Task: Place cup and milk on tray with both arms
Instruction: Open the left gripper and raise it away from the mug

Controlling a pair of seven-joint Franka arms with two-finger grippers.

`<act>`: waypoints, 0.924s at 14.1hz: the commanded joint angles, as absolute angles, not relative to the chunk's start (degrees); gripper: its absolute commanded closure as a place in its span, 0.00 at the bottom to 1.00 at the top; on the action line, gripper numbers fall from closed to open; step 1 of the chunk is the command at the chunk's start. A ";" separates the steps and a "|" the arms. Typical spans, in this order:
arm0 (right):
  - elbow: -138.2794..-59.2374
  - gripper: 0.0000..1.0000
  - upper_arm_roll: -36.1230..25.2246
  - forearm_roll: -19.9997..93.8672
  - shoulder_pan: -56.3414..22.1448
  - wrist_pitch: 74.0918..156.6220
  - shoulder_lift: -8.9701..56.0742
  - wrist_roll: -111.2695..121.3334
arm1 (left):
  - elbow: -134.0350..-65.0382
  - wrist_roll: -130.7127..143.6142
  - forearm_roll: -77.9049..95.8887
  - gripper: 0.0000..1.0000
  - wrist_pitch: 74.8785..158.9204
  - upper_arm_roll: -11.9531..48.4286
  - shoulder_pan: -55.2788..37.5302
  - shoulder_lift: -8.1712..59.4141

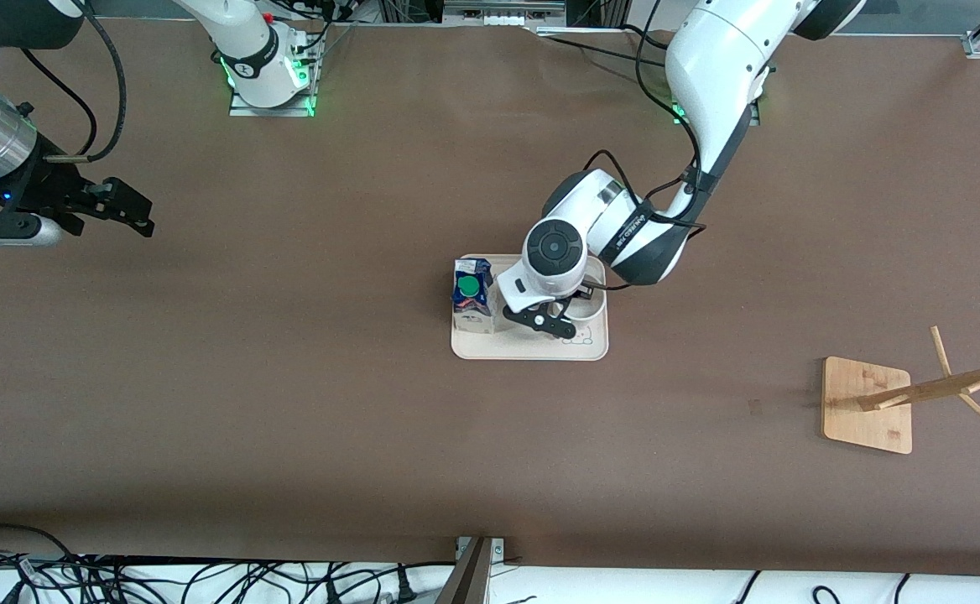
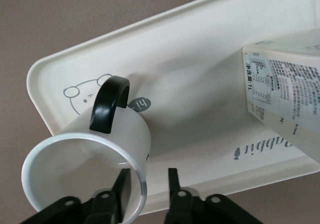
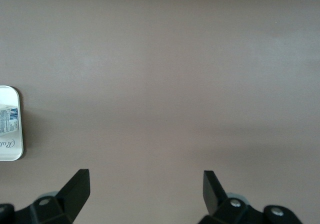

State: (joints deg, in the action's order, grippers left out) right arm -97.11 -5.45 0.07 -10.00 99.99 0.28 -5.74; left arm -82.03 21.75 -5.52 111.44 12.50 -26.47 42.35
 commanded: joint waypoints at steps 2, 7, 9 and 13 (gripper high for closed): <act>-96.06 0.00 -5.62 -0.26 -9.67 99.14 0.62 -5.80 | -80.16 21.36 -5.27 0.00 111.01 10.99 -27.51 41.58; -96.06 0.00 -5.54 -0.26 -9.67 99.14 0.53 -5.80 | -80.95 21.53 -4.83 0.00 106.55 9.93 -25.84 34.73; -96.06 0.00 -5.54 -0.35 -9.93 99.14 0.53 -5.71 | -81.03 21.36 -4.83 0.00 100.75 9.84 -24.62 30.78; -96.06 0.00 -5.36 -0.44 -10.02 99.14 0.53 -5.71 | -82.78 19.79 -4.83 0.00 93.79 10.02 -17.77 20.33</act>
